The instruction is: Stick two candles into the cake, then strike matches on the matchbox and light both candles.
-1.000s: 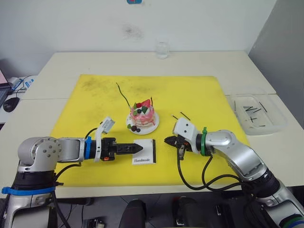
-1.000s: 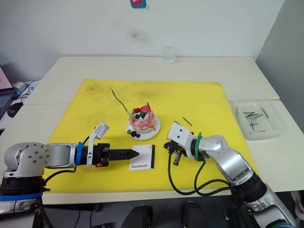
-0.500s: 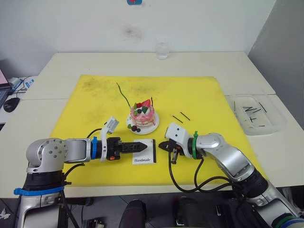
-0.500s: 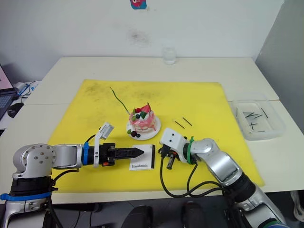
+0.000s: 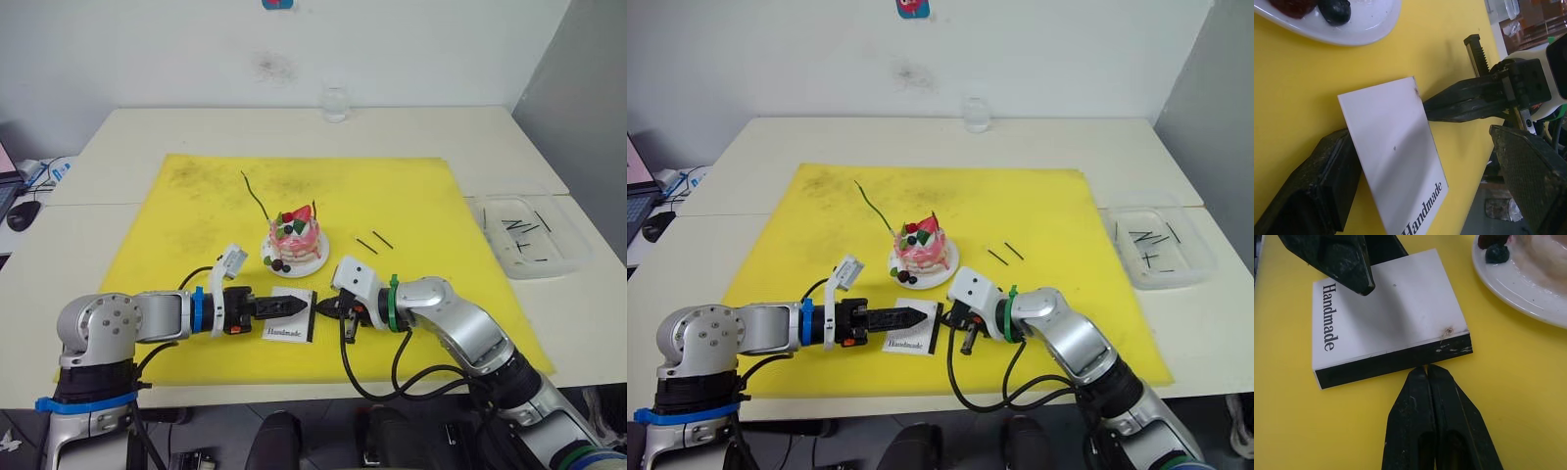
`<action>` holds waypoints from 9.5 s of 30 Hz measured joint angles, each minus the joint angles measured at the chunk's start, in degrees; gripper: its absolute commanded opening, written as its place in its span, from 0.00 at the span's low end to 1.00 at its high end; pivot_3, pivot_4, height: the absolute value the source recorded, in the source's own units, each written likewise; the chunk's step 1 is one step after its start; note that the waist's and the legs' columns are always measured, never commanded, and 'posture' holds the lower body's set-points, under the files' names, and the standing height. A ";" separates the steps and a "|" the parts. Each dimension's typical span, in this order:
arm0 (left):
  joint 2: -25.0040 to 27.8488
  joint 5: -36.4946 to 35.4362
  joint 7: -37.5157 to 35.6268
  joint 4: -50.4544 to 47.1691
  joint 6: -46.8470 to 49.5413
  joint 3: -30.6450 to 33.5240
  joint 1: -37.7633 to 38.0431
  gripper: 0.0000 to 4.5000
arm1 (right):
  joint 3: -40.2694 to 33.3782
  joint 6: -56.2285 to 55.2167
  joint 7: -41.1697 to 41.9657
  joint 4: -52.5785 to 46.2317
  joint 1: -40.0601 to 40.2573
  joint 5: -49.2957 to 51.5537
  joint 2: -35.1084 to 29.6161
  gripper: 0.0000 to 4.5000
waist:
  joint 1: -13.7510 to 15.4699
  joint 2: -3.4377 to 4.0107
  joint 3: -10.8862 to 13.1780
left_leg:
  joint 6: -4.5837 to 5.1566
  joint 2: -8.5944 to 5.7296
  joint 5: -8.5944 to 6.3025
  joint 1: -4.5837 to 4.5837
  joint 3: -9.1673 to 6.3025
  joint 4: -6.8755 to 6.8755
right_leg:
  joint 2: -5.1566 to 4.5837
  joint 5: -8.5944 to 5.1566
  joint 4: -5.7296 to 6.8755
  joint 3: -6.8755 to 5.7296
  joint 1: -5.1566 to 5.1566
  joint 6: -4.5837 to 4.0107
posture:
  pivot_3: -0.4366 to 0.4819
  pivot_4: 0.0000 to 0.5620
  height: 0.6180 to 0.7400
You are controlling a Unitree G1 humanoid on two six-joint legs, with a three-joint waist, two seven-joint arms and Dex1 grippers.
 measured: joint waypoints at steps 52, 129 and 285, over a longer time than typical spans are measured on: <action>5.51 6.58 -10.27 -0.94 -9.81 -9.91 2.87 0.24 | -6.78 6.07 -4.33 -5.46 0.79 3.51 -0.57 0.00 | -0.17 -0.01 0.01 | 0.00 0.03 -0.01 -0.08 0.00 -0.05 | 0.01 -0.01 -0.05 -0.01 -0.10 -0.01 | 0.48 0.27 1.00; 8.70 0.23 -17.68 -6.64 -15.11 -5.15 4.78 0.00 | -14.68 -29.17 -17.92 20.79 2.43 -7.48 6.17 0.44 | -0.41 -0.05 0.03 | -0.01 0.06 -0.01 -0.12 0.12 -0.10 | 0.09 -0.02 -0.03 0.11 -0.20 -0.03 | 0.48 0.27 1.00; 10.59 1.74 -12.87 -10.23 -20.11 -6.35 7.17 0.00 | -2.76 -18.60 -7.02 17.63 -33.40 -8.56 10.42 0.01 | -0.35 -0.45 0.30 | -0.02 0.13 -0.01 -0.14 0.04 -0.09 | 0.03 -0.03 0.01 0.03 -0.23 -0.08 | 0.48 0.27 1.00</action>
